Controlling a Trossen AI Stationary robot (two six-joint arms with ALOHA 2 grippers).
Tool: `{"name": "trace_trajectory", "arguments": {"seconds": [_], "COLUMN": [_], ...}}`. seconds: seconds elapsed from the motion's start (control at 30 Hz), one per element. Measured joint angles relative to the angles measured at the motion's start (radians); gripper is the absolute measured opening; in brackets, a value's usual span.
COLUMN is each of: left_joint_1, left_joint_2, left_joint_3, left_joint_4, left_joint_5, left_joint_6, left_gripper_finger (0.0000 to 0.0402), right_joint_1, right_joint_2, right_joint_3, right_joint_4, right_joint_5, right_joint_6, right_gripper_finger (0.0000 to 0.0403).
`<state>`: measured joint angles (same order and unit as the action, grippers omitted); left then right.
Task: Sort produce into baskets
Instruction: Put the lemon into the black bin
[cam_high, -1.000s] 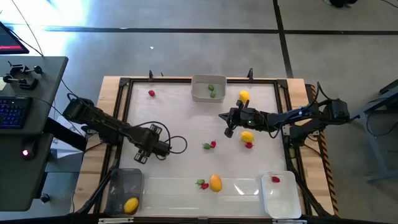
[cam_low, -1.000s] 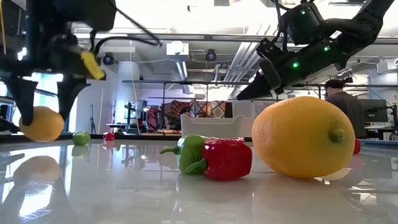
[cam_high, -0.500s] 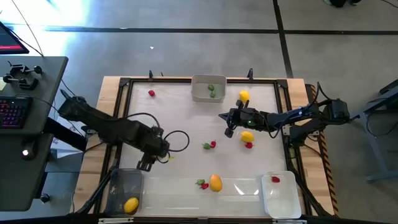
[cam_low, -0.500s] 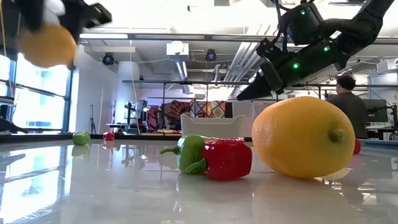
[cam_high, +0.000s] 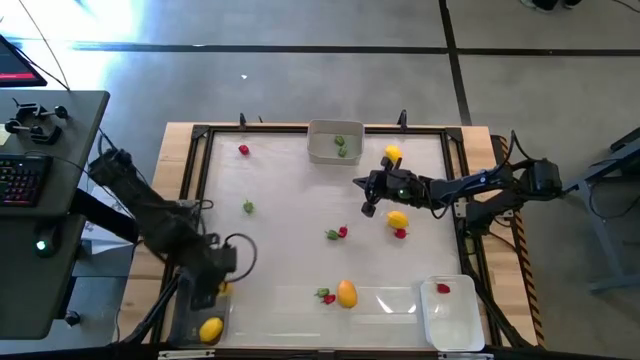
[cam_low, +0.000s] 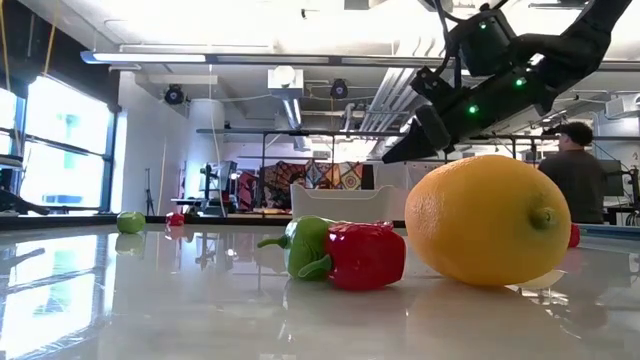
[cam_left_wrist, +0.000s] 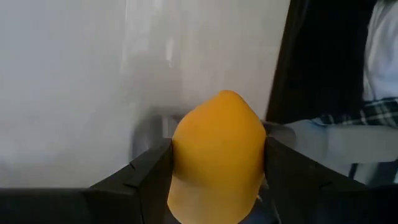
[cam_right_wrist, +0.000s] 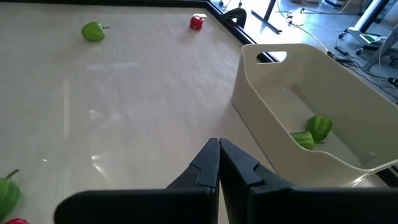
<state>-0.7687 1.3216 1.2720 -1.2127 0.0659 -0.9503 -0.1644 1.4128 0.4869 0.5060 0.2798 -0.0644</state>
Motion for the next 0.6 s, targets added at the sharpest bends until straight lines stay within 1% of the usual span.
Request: {"name": "trace_trajectory", "arguments": {"seconds": [0.07,0.13,0.27,0.33,0.43,0.53,0.6], "left_joint_1": [-0.055,-0.097,-0.159,-0.178,-0.211,-0.243,-0.253], "left_joint_2": [0.0,0.0,-0.001,-0.001,0.0,0.0,0.001], "left_joint_3": [0.0,0.0,-0.019,-0.061,-0.155,-0.248,-0.301], "left_joint_4": [0.001,0.0,-0.006,-0.027,-0.023,0.021,0.073], "left_joint_5": [-0.028,-0.078,-0.164,-0.162,-0.159,-0.142,-0.11], "left_joint_6": [-0.092,-0.166,-0.254,-0.279,-0.279,-0.278,-0.28], "left_gripper_finger": [0.0208,0.0208,0.0208,0.0208,0.0207,0.0207,0.0207], "right_joint_1": [-0.008,-0.016,-0.029,-0.036,-0.049,-0.063,-0.069], "right_joint_2": [0.0,0.0,0.0,0.0,0.0,0.0,0.0], "right_joint_3": [0.0,0.0,0.0,0.0,0.0,0.0,0.0], "right_joint_4": [0.0,0.003,0.023,0.03,0.037,0.037,0.037], "right_joint_5": [0.0,-0.001,-0.003,-0.013,-0.043,-0.054,-0.054], "right_joint_6": [-0.008,-0.015,-0.033,-0.047,-0.05,-0.05,-0.049], "right_gripper_finger": [0.0,0.0,0.0,0.0,0.0,0.0,0.0]}}
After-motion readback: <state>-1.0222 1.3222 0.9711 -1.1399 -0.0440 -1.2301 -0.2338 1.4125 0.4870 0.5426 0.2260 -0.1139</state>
